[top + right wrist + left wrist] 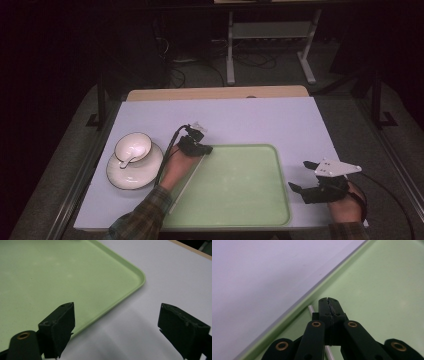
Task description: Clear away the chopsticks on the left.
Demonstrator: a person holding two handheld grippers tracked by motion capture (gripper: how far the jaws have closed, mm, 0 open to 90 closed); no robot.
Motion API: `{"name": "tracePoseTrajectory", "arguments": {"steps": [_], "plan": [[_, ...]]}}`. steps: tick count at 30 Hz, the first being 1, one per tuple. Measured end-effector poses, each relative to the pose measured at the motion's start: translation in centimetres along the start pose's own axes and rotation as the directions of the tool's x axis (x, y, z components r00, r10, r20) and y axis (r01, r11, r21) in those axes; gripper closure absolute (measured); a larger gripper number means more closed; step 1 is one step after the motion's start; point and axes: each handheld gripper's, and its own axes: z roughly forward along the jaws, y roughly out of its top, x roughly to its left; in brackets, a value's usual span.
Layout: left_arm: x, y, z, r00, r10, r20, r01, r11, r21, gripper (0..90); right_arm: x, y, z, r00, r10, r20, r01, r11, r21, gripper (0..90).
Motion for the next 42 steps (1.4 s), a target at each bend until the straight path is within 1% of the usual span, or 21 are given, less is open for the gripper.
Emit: {"name": "tracePoseTrajectory", "arguments": {"steps": [6, 7, 8, 9, 10, 13, 15, 17, 18, 19, 21, 22, 23, 25, 27, 29, 31, 35, 37, 40, 42], "plan": [[0.9, -0.7, -1.0, 0.9983, -0.027, -0.052, 0.027, 0.9996, 0.010, 90.0, -0.1, -0.1, -0.2, 1.0000, 0.002, 0.005, -0.002, 1.000, -0.001, 13.2], [1.1, -0.8, -1.1, 0.9979, -0.036, -0.053, 0.037, 0.9993, 0.007, 90.0, -0.1, -0.1, -0.1, 1.0000, -0.001, 0.005, 0.001, 1.000, 0.001, 13.2], [1.2, -0.9, -1.2, 0.9979, -0.047, -0.044, 0.047, 0.9989, -0.001, 90.0, 0.0, -0.1, -0.1, 1.0000, 0.000, 0.005, 0.000, 1.000, 0.003, 13.2], [1.3, -1.0, -1.3, 0.9982, -0.053, -0.028, 0.052, 0.9986, -0.009, 90.0, 0.0, -0.1, 0.0, 1.0000, -0.001, 0.004, 0.001, 1.000, 0.005, 13.2], [1.3, -1.0, -1.5, 0.9983, -0.053, -0.026, 0.052, 0.9986, -0.011, 90.0, 0.0, 0.0, 0.0, 1.0000, -0.003, 0.004, 0.003, 1.000, 0.006, 13.2], [0.7, -1.3, -2.0, 0.9993, -0.034, -0.013, 0.033, 0.9992, -0.022, 90.0, 0.0, 0.0, 0.0, 1.0000, -0.002, 0.004, 0.002, 1.000, 0.007, 13.2], [0.0, -1.9, -2.7, 0.9999, -0.015, 0.004, 0.015, 0.9996, -0.024, 90.0, 0.1, 0.0, 0.0, 1.0000, -0.009, 0.004, 0.009, 1.000, 0.010, 13.2], [-0.8, -2.7, -3.3, 0.9997, -0.003, 0.024, 0.004, 0.9996, -0.029, 90.0, 0.2, 0.0, 0.1, 1.0000, -0.001, 0.002, 0.001, 1.000, 0.008, 13.2], [-1.3, -3.2, -3.5, 0.9996, 0.008, 0.026, -0.007, 0.9996, -0.028, 89.9, 0.2, 0.0, 0.1, 1.0000, -0.002, 0.002, 0.002, 1.000, 0.005, 13.2], [-1.6, -3.6, -3.7, 0.9995, 0.012, 0.030, -0.012, 0.9995, -0.029, 89.9, 0.3, 0.1, 0.1, 0.9999, -0.011, 0.002, 0.011, 1.000, 0.007, 13.2], [-2.1, -4.7, -4.2, 0.9992, 0.020, 0.035, -0.019, 0.9996, -0.019, 89.9, 0.4, 0.1, 0.1, 0.9999, -0.013, 0.002, 0.013, 1.000, 0.009, 13.2], [-2.4, -5.6, -4.5, 0.9991, 0.013, 0.039, -0.013, 0.9998, -0.017, 90.0, 0.3, 0.1, 0.1, 0.9999, -0.010, 0.002, 0.010, 1.000, 0.008, 13.2], [-2.5, -5.9, -4.7, 0.9992, 0.016, 0.037, -0.016, 0.9998, -0.012, 90.0, 0.2, 0.1, 0.1, 1.0000, 0.003, 0.006, -0.003, 1.000, 0.004, 13.4], [-2.7, -6.8, -5.2, 0.9995, 0.014, 0.029, -0.014, 0.9998, -0.011, 89.9, 0.3, 0.3, 0.0, 1.0000, -0.001, 0.008, 0.001, 1.000, -0.003, 13.3], [-2.9, -7.7, -5.6, 0.9995, 0.008, 0.032, -0.008, 0.9999, -0.013, 89.9, 0.5, 0.4, 0.0, 0.9999, -0.011, 0.010, 0.011, 1.000, 0.002, 13.3], [-2.9, -8.0, -5.9, 0.9991, -0.001, 0.043, 0.002, 0.9999, -0.013, 89.9, 0.5, 0.3, -0.1, 0.9998, -0.016, 0.011, 0.016, 1.000, 0.002, 13.3], [-3.0, -8.5, -6.2, 0.9995, -0.002, 0.032, 0.003, 0.9999, -0.015, 89.9, 0.4, 0.3, -0.2, 0.9999, -0.004, 0.016, 0.004, 1.000, -0.007, 13.3], [-2.9, -9.2, -6.8, 0.9995, -0.011, 0.030, 0.012, 0.9998, -0.019, 90.0, 0.4, 0.2, -0.2, 0.9999, -0.005, 0.015, 0.005, 1.000, -0.002, 13.3], [-2.8, -9.5, -7.1, 0.9994, -0.023, 0.027, 0.023, 0.9995, -0.021, 90.0, 0.4, 0.2, -0.1, 0.9999, -0.003, 0.015, 0.003, 1.000, -0.003, 13.3], [-2.9, -10.1, -7.5, 0.9993, -0.029, 0.024, 0.029, 0.9993, -0.022, 90.0, 0.5, 0.3, -0.2, 0.9999, -0.010, 0.013, 0.010, 1.000, -0.003, 13.3], [-2.8, -10.3, -7.7, 0.9991, -0.035, 0.025, 0.036, 0.9991, -0.024, 90.0, 0.4, 0.2, -0.1, 0.9999, -0.004, 0.014, 0.004, 1.000, -0.003, 13.3]]}}
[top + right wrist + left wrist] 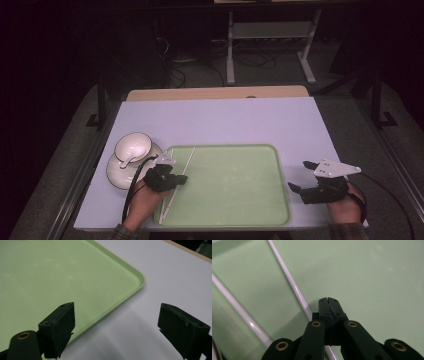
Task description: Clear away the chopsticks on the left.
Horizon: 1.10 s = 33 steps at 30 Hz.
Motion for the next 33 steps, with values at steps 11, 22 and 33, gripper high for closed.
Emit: {"name": "tracePoseTrajectory", "arguments": {"steps": [11, 22, 33], "plan": [[0.4, -1.0, -1.0, 0.9999, -0.014, -0.009, 0.014, 0.9999, 0.000, 89.9, 0.1, 0.0, 0.1, 0.9999, -0.012, -0.005, 0.012, 1.000, 0.009, 13.3], [0.4, -1.8, -1.8, 0.9998, -0.007, -0.019, 0.007, 0.9999, 0.009, 90.0, 0.1, 0.0, 0.1, 1.0000, -0.008, -0.003, 0.008, 1.000, 0.006, 13.3], [0.7, -2.1, -2.3, 0.9998, -0.004, -0.018, 0.004, 0.9998, 0.019, 89.9, 0.2, -0.1, 0.1, 0.9998, -0.018, 0.000, 0.018, 1.000, 0.014, 13.3]]}}
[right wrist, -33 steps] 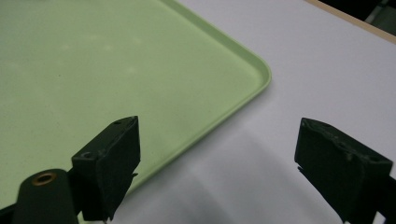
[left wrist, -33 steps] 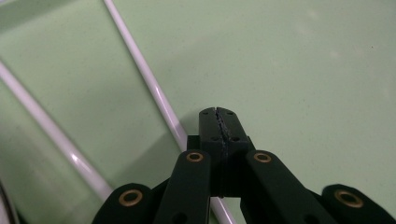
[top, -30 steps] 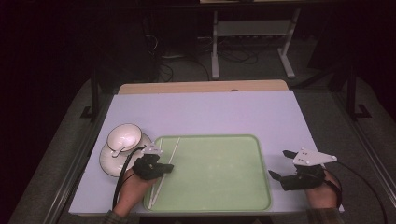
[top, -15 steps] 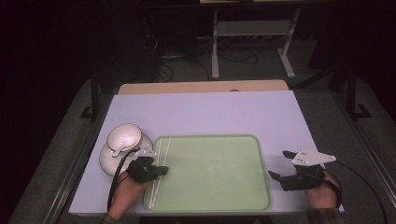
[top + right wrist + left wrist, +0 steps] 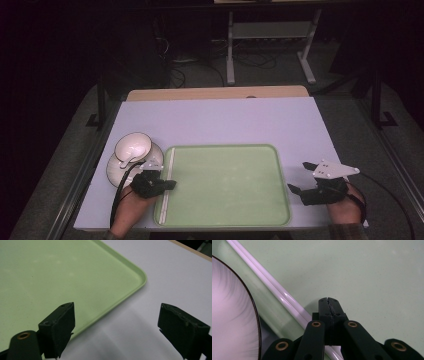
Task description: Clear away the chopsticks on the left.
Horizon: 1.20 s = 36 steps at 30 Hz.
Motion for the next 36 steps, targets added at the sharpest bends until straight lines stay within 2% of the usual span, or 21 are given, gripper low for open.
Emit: {"name": "tracePoseTrajectory", "arguments": {"steps": [4, 6, 9, 12, 15, 18, 21, 28, 36], "plan": [[0.2, 0.1, -0.3, 0.9998, 0.013, 0.017, -0.012, 0.9997, -0.021, 89.9, 0.1, 0.0, 0.1, 1.0000, -0.001, -0.006, 0.001, 1.000, 0.006, 13.3], [0.2, 0.3, -0.7, 0.9991, 0.027, 0.031, -0.026, 0.9983, -0.053, 89.5, 0.1, -0.1, 0.1, 1.0000, -0.001, -0.008, 0.001, 1.000, 0.009, 13.3], [0.1, 0.6, -1.2, 0.9981, 0.042, 0.045, -0.038, 0.9953, -0.090, 83.2, 0.1, -0.1, 0.1, 1.0000, 0.005, -0.008, -0.005, 1.000, 0.010, 13.3], [0.1, 0.9, -1.4, 0.9982, 0.050, 0.033, -0.046, 0.9929, -0.110, 69.5, 0.1, -0.1, 0.2, 1.0000, 0.005, -0.005, -0.005, 1.000, 0.011, 13.3], [0.2, 1.4, -1.6, 0.9970, 0.056, 0.053, -0.049, 0.9913, -0.122, 54.7, 0.1, -0.1, 0.2, 0.9999, 0.009, -0.005, -0.009, 1.000, 0.010, 13.4], [0.1, 1.7, -1.6, 0.9967, 0.061, 0.053, -0.054, 0.9909, -0.123, 39.4, 0.0, -0.2, 0.3, 1.0000, 0.006, -0.008, -0.006, 1.000, 0.016, 13.4], [0.2, 1.9, -1.8, 0.9956, 0.062, 0.070, -0.053, 0.9907, -0.126, 30.9, 0.0, -0.2, 0.3, 1.0000, 0.006, -0.007, -0.006, 1.000, 0.016, 13.4], [0.5, 2.5, -2.4, 0.9935, 0.069, 0.090, -0.057, 0.9901, -0.128, 27.7, 0.0, -0.3, 0.3, 0.9999, 0.013, -0.005, -0.013, 1.000, 0.014, 13.4], [1.2, 2.8, -3.7, 0.9958, 0.053, 0.074, -0.041, 0.9869, -0.156, 31.1, 0.0, -0.3, 0.2, 0.9999, 0.016, -0.004, -0.016, 1.000, 0.014, 13.4]]}}
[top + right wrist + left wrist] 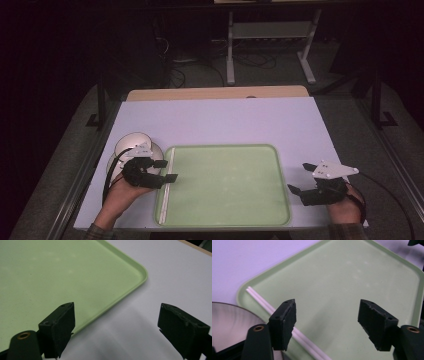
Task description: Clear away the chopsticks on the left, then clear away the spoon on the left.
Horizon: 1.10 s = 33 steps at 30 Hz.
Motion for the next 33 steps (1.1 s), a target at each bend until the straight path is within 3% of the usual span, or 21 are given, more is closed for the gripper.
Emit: {"name": "tracePoseTrajectory", "arguments": {"steps": [10, 20, 28, 33], "plan": [[1.9, -0.6, -1.8, 0.9980, -0.053, -0.035, 0.052, 0.9982, -0.030, 55.5, -0.1, 0.0, 0.0, 1.0000, 0.000, 0.002, 0.000, 1.000, 0.003, 13.4], [3.4, -1.3, -3.7, 0.9936, -0.059, -0.096, 0.055, 0.9977, -0.038, 88.8, -0.2, -0.1, 0.0, 1.0000, -0.004, 0.002, 0.004, 1.000, -0.003, 13.4], [4.5, -2.3, -4.9, 0.9838, -0.093, -0.153, 0.089, 0.9955, -0.034, 89.8, -0.2, -0.1, 0.0, 1.0000, -0.004, 0.002, 0.004, 1.000, 0.001, 13.4], [5.2, -3.1, -6.0, 0.9795, -0.126, -0.157, 0.119, 0.9915, -0.052, 89.7, -0.2, -0.1, -0.1, 1.0000, -0.003, 0.004, 0.003, 1.000, 0.001, 13.4]]}}
